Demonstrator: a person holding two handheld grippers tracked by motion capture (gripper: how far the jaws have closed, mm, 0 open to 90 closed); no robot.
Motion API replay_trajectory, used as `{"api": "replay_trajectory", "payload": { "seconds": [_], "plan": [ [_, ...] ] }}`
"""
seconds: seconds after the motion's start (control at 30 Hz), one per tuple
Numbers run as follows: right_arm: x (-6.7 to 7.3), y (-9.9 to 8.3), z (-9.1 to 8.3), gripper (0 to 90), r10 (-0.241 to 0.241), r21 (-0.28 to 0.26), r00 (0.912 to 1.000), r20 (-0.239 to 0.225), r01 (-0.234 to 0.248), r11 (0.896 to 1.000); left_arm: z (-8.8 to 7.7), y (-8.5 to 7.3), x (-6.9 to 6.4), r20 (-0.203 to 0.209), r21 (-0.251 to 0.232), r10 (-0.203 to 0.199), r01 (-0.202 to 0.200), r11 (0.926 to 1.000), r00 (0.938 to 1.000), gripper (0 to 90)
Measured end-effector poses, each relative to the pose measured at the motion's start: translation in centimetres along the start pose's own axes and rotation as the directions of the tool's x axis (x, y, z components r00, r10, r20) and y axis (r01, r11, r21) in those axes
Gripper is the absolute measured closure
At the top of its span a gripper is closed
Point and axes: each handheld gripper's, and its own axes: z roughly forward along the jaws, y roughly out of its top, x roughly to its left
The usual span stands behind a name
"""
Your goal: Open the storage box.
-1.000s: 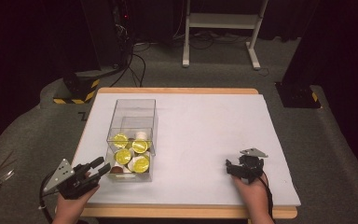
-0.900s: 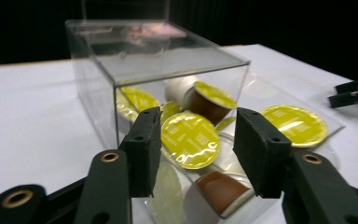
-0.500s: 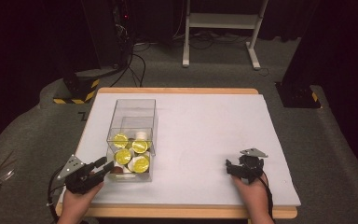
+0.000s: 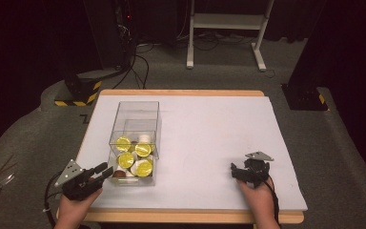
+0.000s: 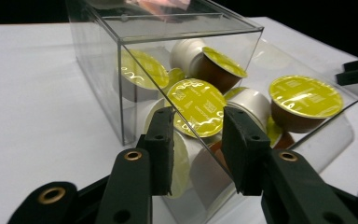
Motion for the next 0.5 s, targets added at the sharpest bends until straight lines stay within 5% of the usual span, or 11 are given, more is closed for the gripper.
{"api": "replay_trajectory", "payload": {
  "seconds": [0.13, 0.2, 0.4, 0.5],
  "plan": [
    [0.01, 0.0, -0.01, 13.7, 0.0, 0.0, 1.0, 0.001, 0.0, 1.0, 0.59, 0.3, -0.09, -0.015, 0.032, -0.008, 0.009, 0.9995, 0.9998, 63.0],
    [0.01, 0.0, -0.01, 13.7, 0.0, 0.0, 1.0, 0.001, 0.0, 1.0, 0.83, 0.37, -0.18, -0.04, 0.061, 0.021, -0.018, 0.998, 0.999, 63.9],
    [0.01, 0.0, -0.02, 13.8, 0.0, 0.0, 1.0, 0.0, 0.0, 1.0, 0.55, 0.31, -0.17, -0.056, 0.056, 0.046, -0.043, 0.9975, 0.9974, 66.7],
    [0.01, 0.0, -0.02, 13.8, 0.0, 0.0, 1.0, 0.0, 0.0, 1.0, 0.51, 0.24, 0.18, -0.027, 0.06, 0.008, -0.006, 0.9982, 0.9996, 67.8]
  ]
}}
